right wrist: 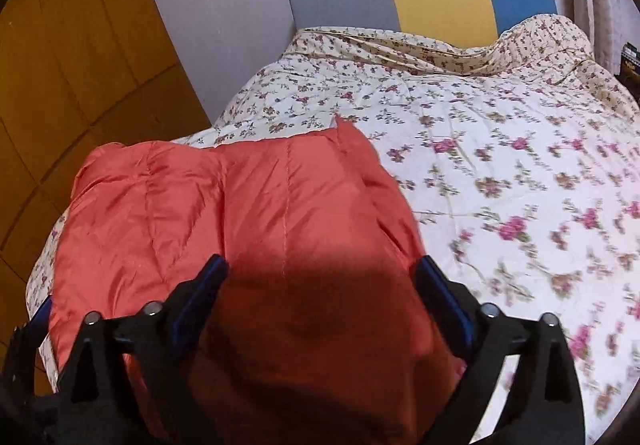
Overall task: Fold large clothes
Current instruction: 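Open both grippers and pull them back from the folded jacket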
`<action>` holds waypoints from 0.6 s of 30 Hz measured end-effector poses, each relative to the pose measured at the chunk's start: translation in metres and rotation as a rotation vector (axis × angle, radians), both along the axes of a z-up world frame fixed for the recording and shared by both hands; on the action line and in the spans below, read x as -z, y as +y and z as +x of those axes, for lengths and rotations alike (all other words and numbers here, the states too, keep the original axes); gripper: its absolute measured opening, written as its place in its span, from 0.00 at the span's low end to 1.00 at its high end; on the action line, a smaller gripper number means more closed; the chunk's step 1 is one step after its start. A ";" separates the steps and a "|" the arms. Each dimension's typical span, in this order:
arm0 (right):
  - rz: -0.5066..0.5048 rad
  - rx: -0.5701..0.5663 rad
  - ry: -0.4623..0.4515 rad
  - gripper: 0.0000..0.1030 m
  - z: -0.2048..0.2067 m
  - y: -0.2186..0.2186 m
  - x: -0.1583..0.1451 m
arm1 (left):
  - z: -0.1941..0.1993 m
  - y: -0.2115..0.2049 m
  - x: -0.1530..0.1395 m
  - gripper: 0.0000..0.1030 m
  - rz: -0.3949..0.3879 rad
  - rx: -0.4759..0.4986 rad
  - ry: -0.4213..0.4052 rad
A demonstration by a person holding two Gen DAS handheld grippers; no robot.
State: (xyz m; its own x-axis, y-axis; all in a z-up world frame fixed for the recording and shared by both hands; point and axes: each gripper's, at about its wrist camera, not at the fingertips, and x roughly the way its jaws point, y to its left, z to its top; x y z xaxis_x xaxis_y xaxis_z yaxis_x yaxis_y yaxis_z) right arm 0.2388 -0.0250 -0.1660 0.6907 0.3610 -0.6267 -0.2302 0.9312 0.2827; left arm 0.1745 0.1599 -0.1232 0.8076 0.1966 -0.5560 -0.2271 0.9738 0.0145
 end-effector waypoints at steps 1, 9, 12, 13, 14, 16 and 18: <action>0.009 -0.004 0.000 0.96 -0.010 -0.003 -0.004 | -0.007 0.000 -0.005 0.97 -0.012 -0.006 0.010; -0.096 -0.080 -0.033 0.98 -0.085 -0.002 -0.031 | -0.059 -0.013 -0.024 0.97 0.052 -0.036 0.048; -0.139 -0.090 -0.060 0.98 -0.109 0.001 -0.035 | -0.080 -0.014 -0.028 0.97 0.046 -0.025 0.046; -0.150 -0.095 -0.075 0.98 -0.119 0.001 -0.037 | -0.088 -0.012 -0.030 0.97 0.028 -0.028 0.036; -0.160 -0.099 -0.087 0.98 -0.128 0.002 -0.038 | -0.095 -0.010 -0.033 0.97 0.006 -0.035 0.027; -0.177 -0.101 -0.099 0.98 -0.142 0.001 -0.039 | -0.108 -0.008 -0.035 0.97 -0.013 -0.058 0.020; -0.180 -0.106 -0.095 0.98 -0.152 -0.001 -0.039 | -0.118 -0.006 -0.037 0.97 -0.016 -0.074 0.019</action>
